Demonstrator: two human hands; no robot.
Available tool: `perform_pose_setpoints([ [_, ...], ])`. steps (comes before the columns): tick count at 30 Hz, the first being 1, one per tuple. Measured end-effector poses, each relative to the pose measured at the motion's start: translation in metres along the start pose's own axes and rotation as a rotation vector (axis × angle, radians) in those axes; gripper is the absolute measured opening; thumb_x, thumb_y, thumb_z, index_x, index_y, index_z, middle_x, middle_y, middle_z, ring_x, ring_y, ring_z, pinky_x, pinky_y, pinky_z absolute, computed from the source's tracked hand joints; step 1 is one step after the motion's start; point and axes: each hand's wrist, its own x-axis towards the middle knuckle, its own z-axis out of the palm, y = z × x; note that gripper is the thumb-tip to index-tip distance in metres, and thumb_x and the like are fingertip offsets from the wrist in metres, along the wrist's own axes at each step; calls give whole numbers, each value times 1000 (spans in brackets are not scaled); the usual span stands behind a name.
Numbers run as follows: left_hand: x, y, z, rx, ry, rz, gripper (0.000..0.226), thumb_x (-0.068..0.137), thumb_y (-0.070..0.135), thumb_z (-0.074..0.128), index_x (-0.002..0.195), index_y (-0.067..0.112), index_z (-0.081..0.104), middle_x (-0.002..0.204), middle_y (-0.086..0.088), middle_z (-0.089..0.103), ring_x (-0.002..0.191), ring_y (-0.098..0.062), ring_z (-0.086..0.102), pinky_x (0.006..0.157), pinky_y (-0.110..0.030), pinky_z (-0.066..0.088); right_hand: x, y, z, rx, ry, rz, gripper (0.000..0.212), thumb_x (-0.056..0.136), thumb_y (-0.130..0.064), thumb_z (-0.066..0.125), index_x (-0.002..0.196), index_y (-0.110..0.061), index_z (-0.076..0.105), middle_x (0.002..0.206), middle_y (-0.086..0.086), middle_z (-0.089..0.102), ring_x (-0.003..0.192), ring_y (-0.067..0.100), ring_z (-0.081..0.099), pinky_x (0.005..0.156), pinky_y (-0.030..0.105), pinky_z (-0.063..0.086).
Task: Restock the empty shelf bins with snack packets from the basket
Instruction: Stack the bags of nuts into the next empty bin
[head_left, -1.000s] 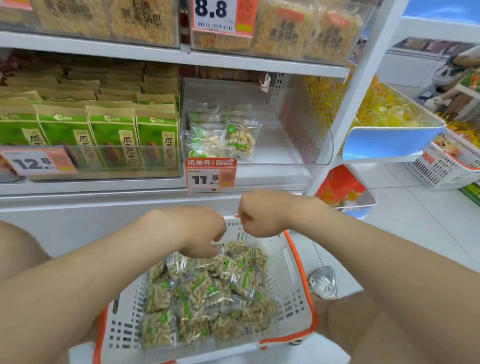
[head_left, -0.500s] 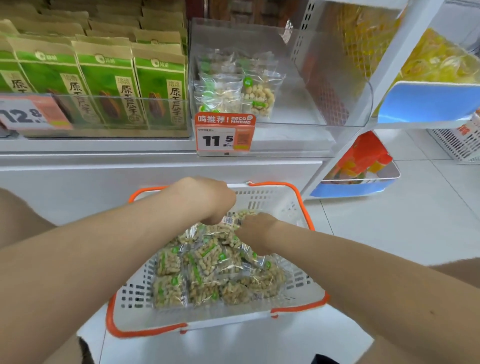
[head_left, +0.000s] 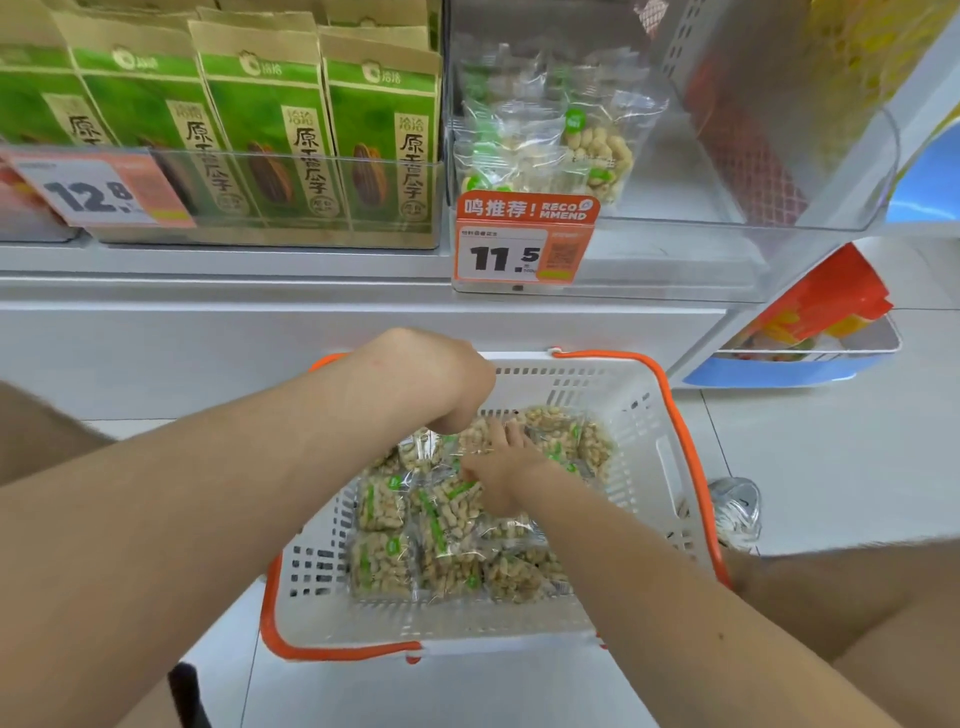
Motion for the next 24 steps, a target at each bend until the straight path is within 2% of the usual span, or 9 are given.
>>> perform_pose_setpoints([
  [2,2,0,0,-2,-2,-3,50,99,0,45,145,16,56,132,-6,61,68,-16,48,52,-28,37,4,2,4,-32,65,-25,40,92,-7,56,124,-31,52,169,24,-4,155,54,-6,126,63,10],
  [4,4,-2,2,-1,2,-1,52,98,0,45,146,17,56,138,-7,60,76,-21,51,51,-28,35,0,6,2,-16,102,-56,32,91,-3,54,111,-28,49,162,23,13,149,55,19,118,60,30],
  [6,5,-4,3,6,1,5,51,98,1,45,146,18,55,139,-7,59,83,-25,51,52,-29,36,-4,6,1,-14,127,-75,30,92,1,54,106,-24,45,155,21,21,128,48,47,93,50,51],
  [8,6,-6,4,12,3,7,48,100,4,46,146,18,56,140,-7,59,86,-26,52,53,-29,37,-6,6,1,-26,195,-95,35,90,8,55,108,-20,44,151,23,27,104,40,59,72,42,51],
  [10,7,-8,3,9,-7,9,48,101,6,46,146,19,55,142,-8,58,88,-27,51,55,-30,38,-13,7,-4,41,235,-101,39,90,6,56,115,-20,42,142,22,37,95,36,61,67,40,51],
  [13,7,-12,3,0,-46,30,49,100,9,47,147,20,53,141,-6,59,92,-26,52,67,-31,45,-29,11,-26,330,256,-122,30,94,-22,61,115,-22,39,104,5,54,86,27,59,71,44,55],
  [15,6,-16,3,-12,-51,36,53,98,9,51,149,21,50,136,-2,60,95,-25,55,73,-32,48,-44,15,-47,519,282,-92,35,90,-33,64,114,-20,44,97,4,59,83,22,62,68,40,53],
  [20,-5,-26,-4,-15,-41,41,79,83,30,88,149,19,47,135,0,60,118,-28,64,98,-44,57,-85,20,-92,782,326,-152,16,88,-31,72,93,-17,79,75,4,72,55,11,62,54,30,53],
  [24,-27,-34,-13,-198,-22,62,96,71,53,93,148,21,47,137,5,61,119,-23,63,101,-42,55,-125,17,-126,771,327,-222,19,86,-24,68,82,-8,77,64,10,67,52,19,58,55,35,50],
])
